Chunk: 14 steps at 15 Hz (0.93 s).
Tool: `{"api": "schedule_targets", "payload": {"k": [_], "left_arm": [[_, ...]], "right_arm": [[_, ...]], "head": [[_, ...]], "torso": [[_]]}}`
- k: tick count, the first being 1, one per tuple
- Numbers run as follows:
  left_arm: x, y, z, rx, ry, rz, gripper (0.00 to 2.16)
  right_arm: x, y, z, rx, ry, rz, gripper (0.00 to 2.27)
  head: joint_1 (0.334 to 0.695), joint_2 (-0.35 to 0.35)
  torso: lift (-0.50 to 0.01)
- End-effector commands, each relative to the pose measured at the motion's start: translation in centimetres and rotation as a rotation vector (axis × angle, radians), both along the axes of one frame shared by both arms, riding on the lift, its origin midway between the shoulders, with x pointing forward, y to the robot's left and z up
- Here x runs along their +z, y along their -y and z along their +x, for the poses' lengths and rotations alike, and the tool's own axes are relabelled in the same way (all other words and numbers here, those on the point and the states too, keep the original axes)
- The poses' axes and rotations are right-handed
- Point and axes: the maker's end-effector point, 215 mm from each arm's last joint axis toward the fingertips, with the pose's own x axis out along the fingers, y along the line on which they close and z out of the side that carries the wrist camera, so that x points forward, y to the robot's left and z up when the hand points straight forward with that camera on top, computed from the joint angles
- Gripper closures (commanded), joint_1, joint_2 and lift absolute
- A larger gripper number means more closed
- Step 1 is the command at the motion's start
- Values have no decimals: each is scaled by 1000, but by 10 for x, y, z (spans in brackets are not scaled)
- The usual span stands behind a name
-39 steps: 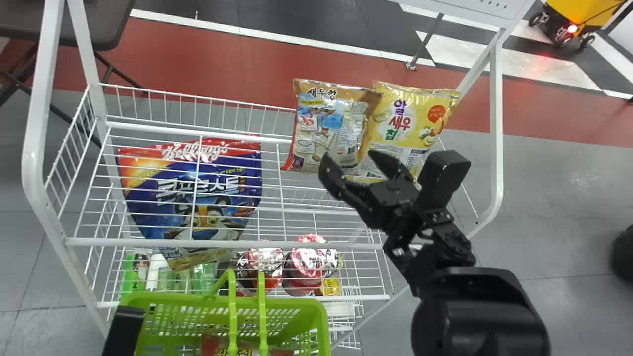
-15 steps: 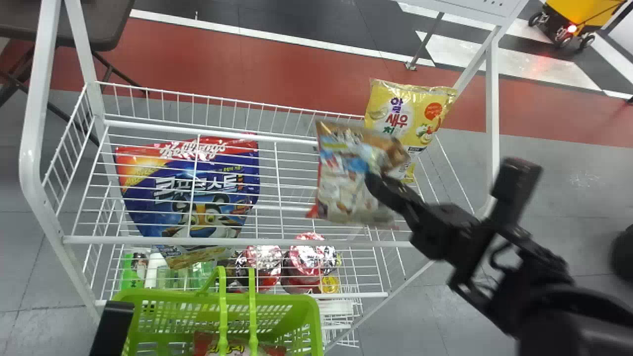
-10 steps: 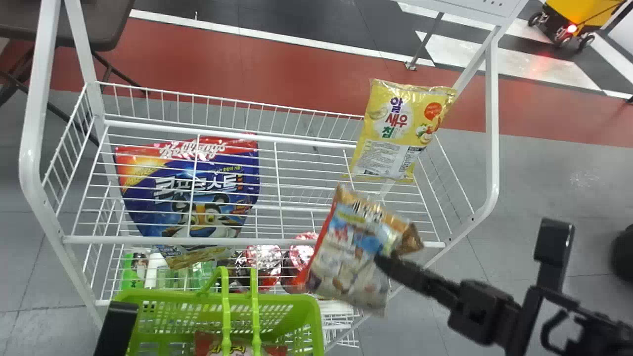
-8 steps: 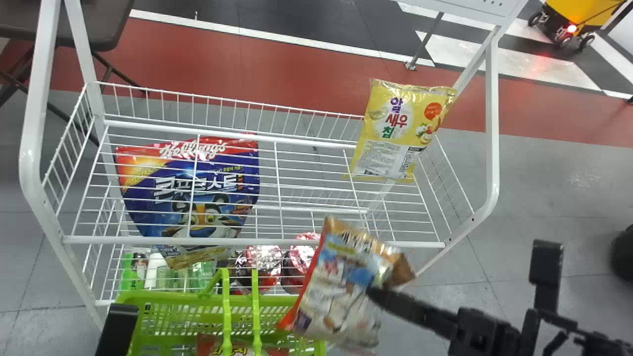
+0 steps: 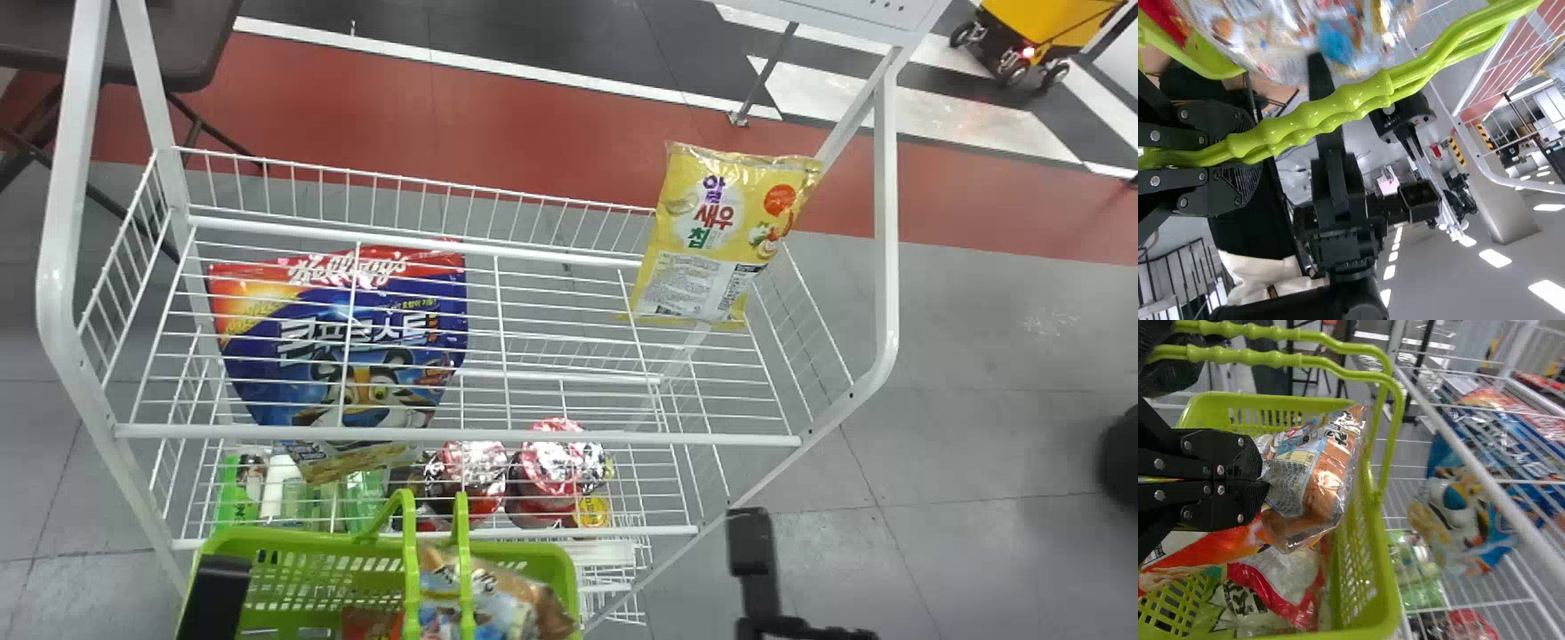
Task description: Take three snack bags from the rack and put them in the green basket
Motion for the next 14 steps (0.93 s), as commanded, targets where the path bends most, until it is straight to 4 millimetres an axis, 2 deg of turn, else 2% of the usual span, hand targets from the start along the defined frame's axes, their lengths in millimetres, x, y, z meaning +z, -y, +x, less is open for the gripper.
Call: {"api": "schedule_targets", "payload": {"k": [1,2,4,5,8,9,10,11,12,14], "left_arm": [[0,-1,0,7,4,-3,1673],[0,-1,0,7,4,-3,1673],[0,0,0,5,9,-2,1673],[0,1,2,5,13,0,1673],[0,1,5,7,19,4,1673],[0,1,5,7,19,5,1673],[0,0,6,7,20,5,1673],[0,1,7,9,20,5,1673],[0,1,9,10,23,4,1673],[1,3,9,9,20,-1,1673]], "right_arm": [[-20,0,8,15,-23,-85,586],[-30,7,13,20,-31,-146,-2],[-38,16,22,21,-30,-217,9],[-34,17,25,22,-19,-223,46],[-4,22,28,15,73,-253,53],[13,28,42,0,174,-278,53],[38,36,69,-30,345,-318,53],[69,43,98,-62,546,-372,53],[100,47,117,-92,707,-405,60],[154,45,136,-164,964,-433,63]], "head": [[695,-350],[695,-350],[695,-350],[695,-350],[695,-350],[695,-350],[695,-350],[695,-350],[695,-350],[695,-350]], "torso": [[-11],[-11],[-11],[-11],[-11],[-11],[-11],[-11],[-11],[-11]]}}
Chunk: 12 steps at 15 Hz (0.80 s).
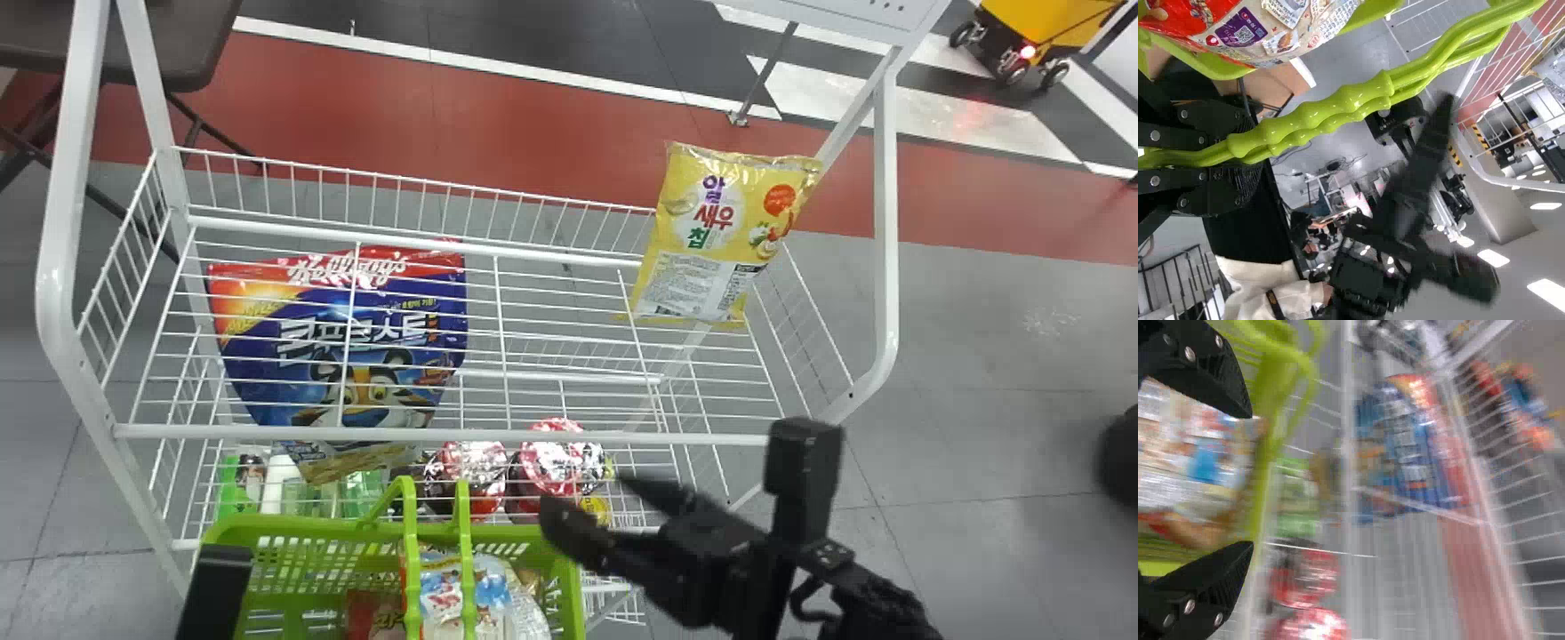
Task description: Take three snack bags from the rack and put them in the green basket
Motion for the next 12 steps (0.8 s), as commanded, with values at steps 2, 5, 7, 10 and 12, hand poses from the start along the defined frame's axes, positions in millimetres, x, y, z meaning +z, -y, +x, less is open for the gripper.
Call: {"api": "schedule_targets", "payload": {"k": [2,5,7,10,12], "left_arm": [[0,0,1,1,-1,-2,1673],[-1,-1,3,3,0,1,1673],[0,-2,3,5,0,-1,1673],[-1,-3,3,5,0,1,1673],[0,-5,4,7,-2,-3,1673]], "right_arm": [[69,-10,11,-37,338,-9,66],[70,-29,6,-56,413,-30,66],[62,-26,2,-100,394,-34,93],[69,-12,-2,-155,409,-54,127],[72,-4,-3,-190,411,-66,127]], "head": [[695,-350],[695,-350],[695,-350],[695,-350],[695,-350]], "torso": [[-11],[-11],[-11],[-11],[-11]]}}
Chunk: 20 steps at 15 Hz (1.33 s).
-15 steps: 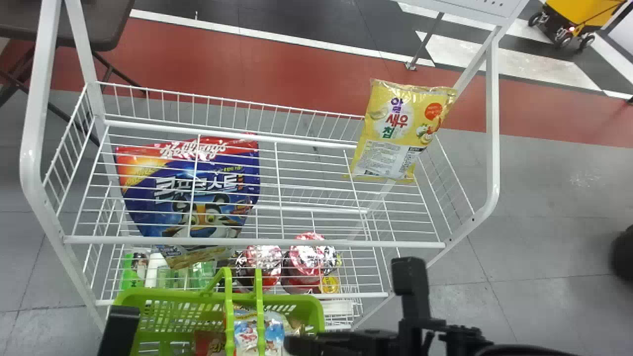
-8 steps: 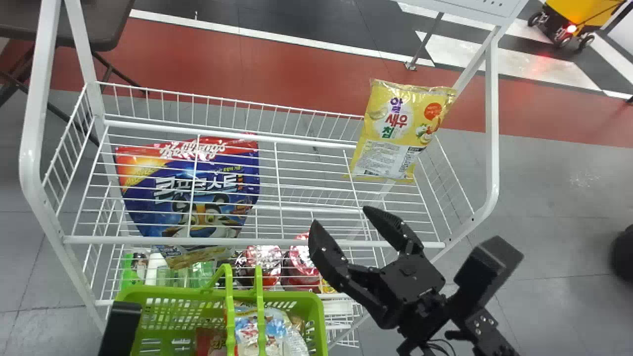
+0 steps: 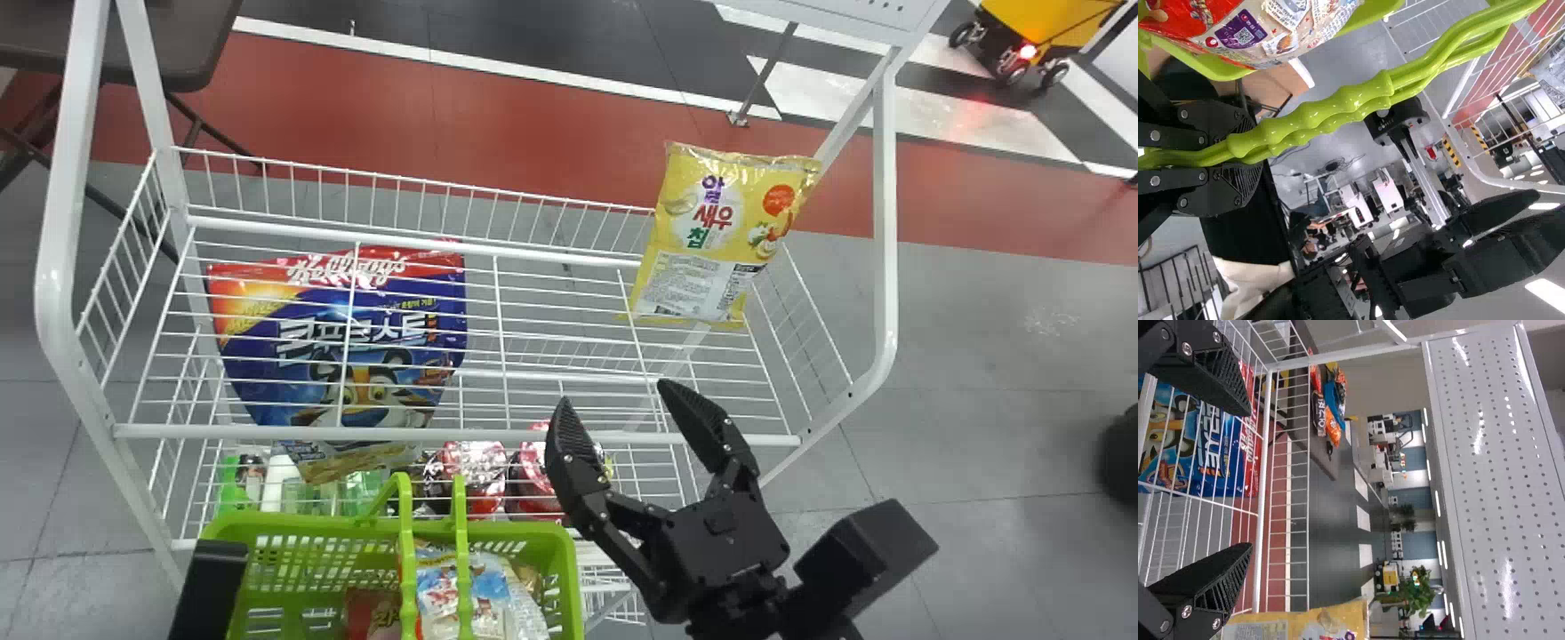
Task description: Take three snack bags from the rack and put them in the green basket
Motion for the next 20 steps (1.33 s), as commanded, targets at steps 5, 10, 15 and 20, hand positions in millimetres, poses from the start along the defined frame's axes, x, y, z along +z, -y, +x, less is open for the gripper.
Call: {"api": "schedule_targets", "payload": {"k": [5,10,15,20], "left_arm": [[1,-2,-2,0,-2,-4,1673],[1,-3,-1,4,-3,-5,1673],[2,-2,0,4,-3,-7,1669],[2,-1,0,5,-5,-9,1669]], "right_arm": [[9,-1,0,-29,31,-16,127],[11,0,0,-31,45,-22,127],[14,1,0,-33,60,-25,127],[14,1,0,-36,77,-27,127]], "head": [[695,-350],[695,-350],[695,-350],[695,-350]], "torso": [[-11],[-11],[-11],[-11]]}}
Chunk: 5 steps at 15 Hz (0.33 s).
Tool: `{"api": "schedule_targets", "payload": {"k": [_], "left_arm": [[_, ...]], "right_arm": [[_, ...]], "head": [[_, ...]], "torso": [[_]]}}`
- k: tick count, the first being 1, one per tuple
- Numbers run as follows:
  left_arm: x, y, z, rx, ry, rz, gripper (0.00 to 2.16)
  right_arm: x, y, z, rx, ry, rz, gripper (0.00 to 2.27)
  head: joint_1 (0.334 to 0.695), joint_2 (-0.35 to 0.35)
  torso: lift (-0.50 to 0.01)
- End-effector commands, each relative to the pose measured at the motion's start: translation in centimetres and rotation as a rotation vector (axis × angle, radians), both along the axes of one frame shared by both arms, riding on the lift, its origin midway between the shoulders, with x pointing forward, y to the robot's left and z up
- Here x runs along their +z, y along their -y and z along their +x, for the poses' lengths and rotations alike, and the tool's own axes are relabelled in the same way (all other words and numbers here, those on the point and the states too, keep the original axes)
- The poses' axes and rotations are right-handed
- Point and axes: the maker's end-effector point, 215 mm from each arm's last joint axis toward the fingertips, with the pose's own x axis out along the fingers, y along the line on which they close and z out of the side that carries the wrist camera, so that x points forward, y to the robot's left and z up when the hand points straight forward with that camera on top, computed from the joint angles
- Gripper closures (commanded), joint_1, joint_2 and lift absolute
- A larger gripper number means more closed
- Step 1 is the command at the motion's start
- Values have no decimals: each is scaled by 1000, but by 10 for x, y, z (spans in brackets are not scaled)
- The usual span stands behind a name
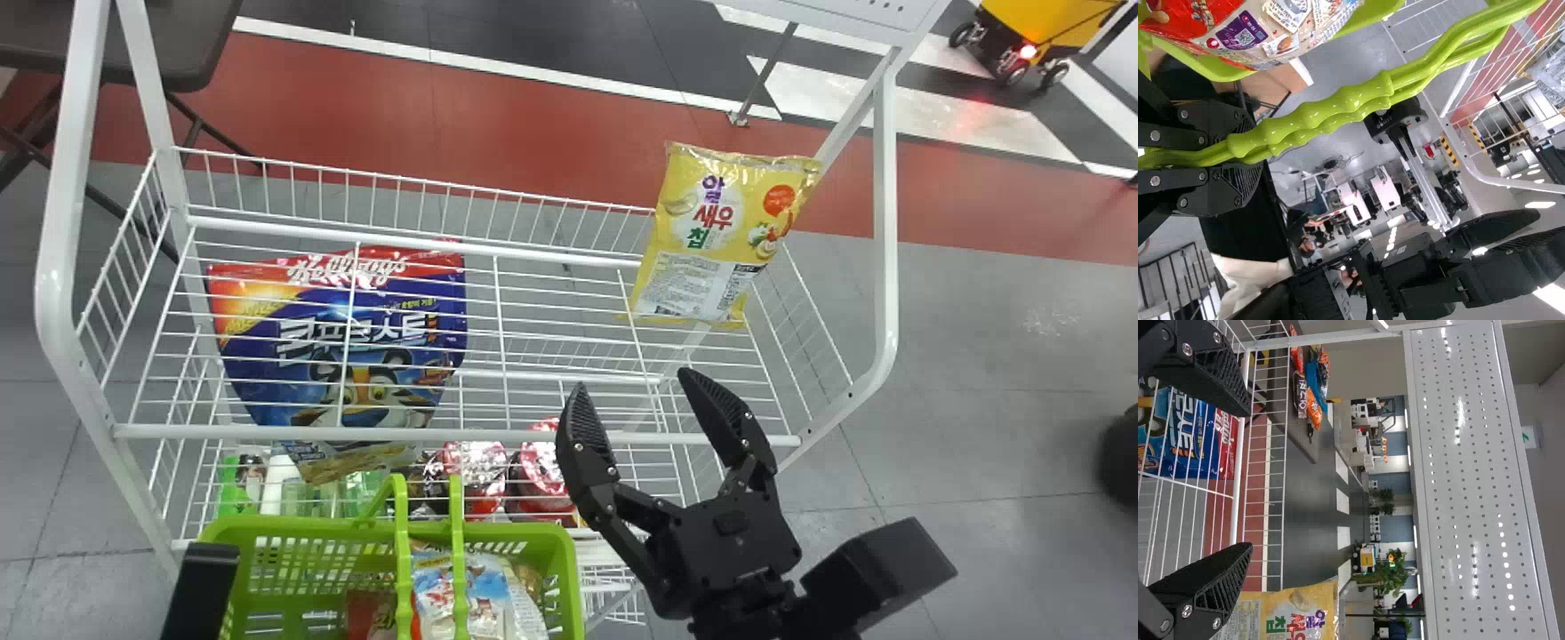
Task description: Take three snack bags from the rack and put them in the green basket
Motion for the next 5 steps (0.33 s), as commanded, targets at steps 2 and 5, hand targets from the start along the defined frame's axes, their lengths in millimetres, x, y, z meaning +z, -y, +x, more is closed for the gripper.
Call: {"api": "schedule_targets", "payload": {"k": [2,5], "left_arm": [[0,0,0,1,0,-1,1673],[1,1,0,1,2,-2,1669]], "right_arm": [[2,1,0,-5,12,0,127],[2,1,0,-5,13,0,127]], "head": [[695,-350],[695,-350]], "torso": [[-11],[-11]]}}
